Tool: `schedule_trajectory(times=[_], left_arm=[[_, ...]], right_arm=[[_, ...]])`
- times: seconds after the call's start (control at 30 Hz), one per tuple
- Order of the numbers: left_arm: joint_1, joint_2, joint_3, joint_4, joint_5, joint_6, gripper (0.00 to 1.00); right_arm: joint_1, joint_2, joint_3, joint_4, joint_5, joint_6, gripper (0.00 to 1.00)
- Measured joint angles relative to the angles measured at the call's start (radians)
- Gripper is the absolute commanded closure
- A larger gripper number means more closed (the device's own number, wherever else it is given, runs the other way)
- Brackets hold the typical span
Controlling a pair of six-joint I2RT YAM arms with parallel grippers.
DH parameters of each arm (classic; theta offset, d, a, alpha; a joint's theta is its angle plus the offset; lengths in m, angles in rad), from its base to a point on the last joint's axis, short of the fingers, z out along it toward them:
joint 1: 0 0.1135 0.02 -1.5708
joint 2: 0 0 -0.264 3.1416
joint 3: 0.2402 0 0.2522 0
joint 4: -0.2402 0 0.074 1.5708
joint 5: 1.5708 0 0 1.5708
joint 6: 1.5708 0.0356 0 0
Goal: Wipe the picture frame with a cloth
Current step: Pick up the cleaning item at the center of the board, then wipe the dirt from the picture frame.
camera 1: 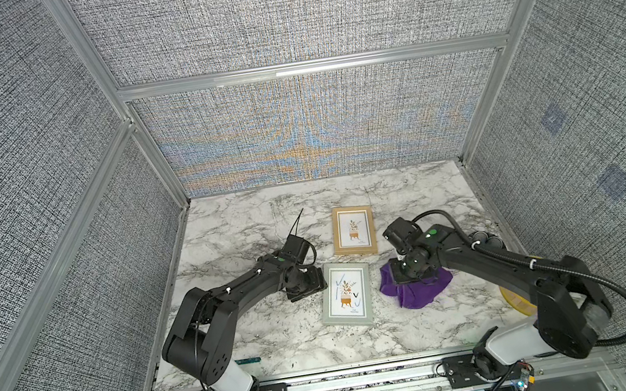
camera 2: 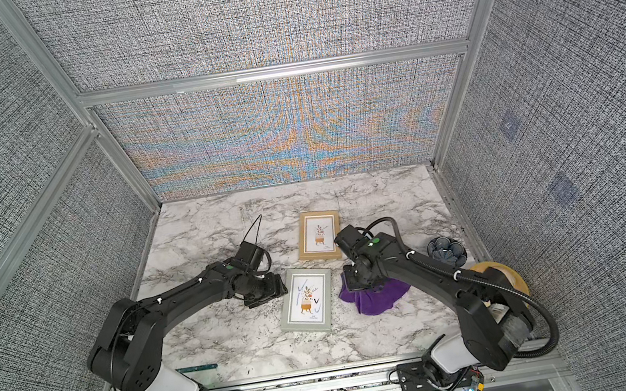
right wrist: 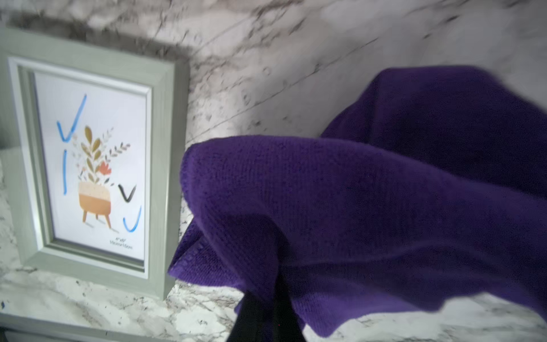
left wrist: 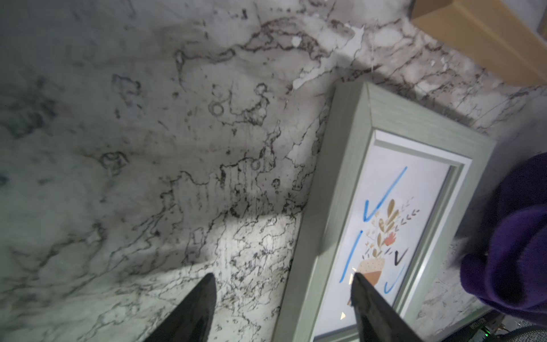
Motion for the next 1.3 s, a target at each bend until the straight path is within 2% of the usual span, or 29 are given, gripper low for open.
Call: schedule_trajectory(times=[0.2,0.47,0.8,1.03,1.17,1.3], left_arm=[[-0.005,0.03,-0.007,0.05,0.014,-0.009,0.45],[-0.011,0.069,-0.029,0.138,0.071,-0.031,0.58],[-0.013,0.071,-0.063,0.209,0.089,-0.041,0.67],[-0.013,0.064,-0.084,0.227,0.082,-0.006,0.77],[-0.013,0.064,-0.094,0.235,0.082,-0.009,0.79],[-0.013,0.069,-0.1,0.247,0.082,-0.014,0.8]], right_arm=[[0.101,0.077,-0.039,0.108,-0.072,0.042,1.0],[0.137,0.068,-0.091,0.246,-0.13,0.056,1.0],[0.137,0.099,-0.137,0.382,-0.209,0.055,1.0],[0.129,0.092,-0.137,0.396,-0.204,0.043,1.0],[0.102,0.081,-0.13,0.448,-0.202,0.037,1.0],[0.071,0.133,-0.104,0.49,-0.193,0.037,1.0]])
